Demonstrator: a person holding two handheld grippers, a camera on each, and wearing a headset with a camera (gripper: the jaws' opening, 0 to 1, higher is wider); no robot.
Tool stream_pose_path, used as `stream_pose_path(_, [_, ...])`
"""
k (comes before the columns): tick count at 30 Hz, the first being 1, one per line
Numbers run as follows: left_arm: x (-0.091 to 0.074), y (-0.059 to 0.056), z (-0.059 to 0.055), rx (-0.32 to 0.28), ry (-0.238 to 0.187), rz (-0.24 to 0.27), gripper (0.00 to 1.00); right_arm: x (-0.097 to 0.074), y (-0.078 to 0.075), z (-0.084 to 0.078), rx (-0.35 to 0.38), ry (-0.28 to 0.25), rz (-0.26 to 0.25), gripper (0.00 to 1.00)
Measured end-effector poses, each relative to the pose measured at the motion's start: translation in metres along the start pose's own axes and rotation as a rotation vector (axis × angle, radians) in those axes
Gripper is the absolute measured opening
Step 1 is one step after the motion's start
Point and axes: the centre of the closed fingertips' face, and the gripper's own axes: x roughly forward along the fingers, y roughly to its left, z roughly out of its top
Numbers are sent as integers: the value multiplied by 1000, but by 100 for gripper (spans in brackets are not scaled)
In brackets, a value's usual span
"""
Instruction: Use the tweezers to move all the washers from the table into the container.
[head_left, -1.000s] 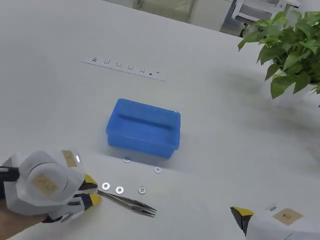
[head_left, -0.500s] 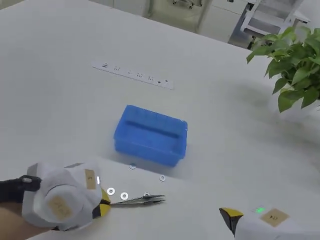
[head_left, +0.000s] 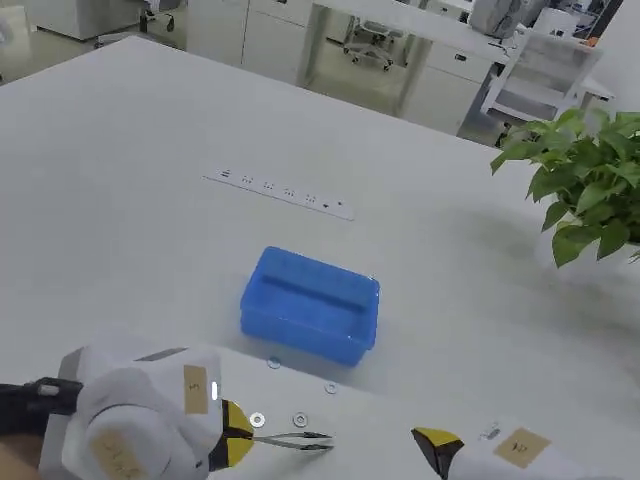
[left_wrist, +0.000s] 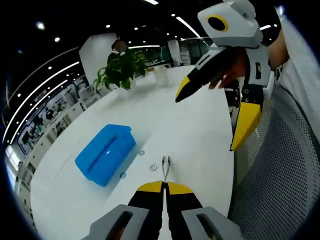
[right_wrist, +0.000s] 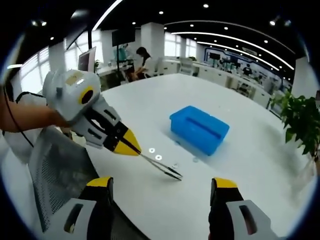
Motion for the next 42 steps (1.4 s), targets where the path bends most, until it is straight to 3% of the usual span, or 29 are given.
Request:
stream_pose_path(6, [-17, -8, 21, -51, -79, 18, 0, -1, 14, 2, 23, -6, 54, 66])
stream_pose_path(11, [-29, -15, 29, -75, -125, 23, 0, 0, 30, -2, -21, 15, 100, 52])
stream_pose_path(14, [-40, -21, 37, -88, -146, 14, 0, 5, 43, -4, -90, 34, 163, 38])
stream_pose_path(16, [-46, -23, 41, -91, -150, 6, 0, 8, 49, -1, -125, 26, 188, 34])
stream_pose_path(20, [-62, -28, 51, -88, -147, -19, 0, 12, 67, 9, -154, 10, 285, 26])
stream_pose_path(22, [-71, -31, 56, -84, -148, -38, 0, 13, 76, 16, -164, -8, 333, 27])
stream_pose_path(25, [-81, -33, 64, -95, -161, -69, 0, 15, 82, 25, -163, -18, 363, 30])
stream_pose_path(26, [-84, -33, 69, -97, -177, -84, 0, 12, 90, 33, -153, -40, 418, 31])
stream_pose_path(28, [-88, -35, 76, -115, -189, -121, 0, 9, 96, 46, -139, -59, 459, 31])
stream_pose_path(30, [-91, -34, 81, -106, -188, -140, 0, 7, 95, 53, -162, -71, 463, 31])
stream_pose_path(32, [-92, -31, 85, -59, -189, -138, 0, 9, 93, 59, -177, -75, 461, 28])
stream_pose_path(35, [-95, -24, 93, -68, -203, -169, 0, 11, 89, 65, -177, -85, 473, 22])
stream_pose_path(39, [-100, -15, 102, -54, -220, -163, 0, 9, 79, 74, -171, -122, 450, 16])
stream_pose_path(42, [-103, -8, 108, -57, -246, -170, 0, 7, 75, 82, -126, -146, 462, 14])
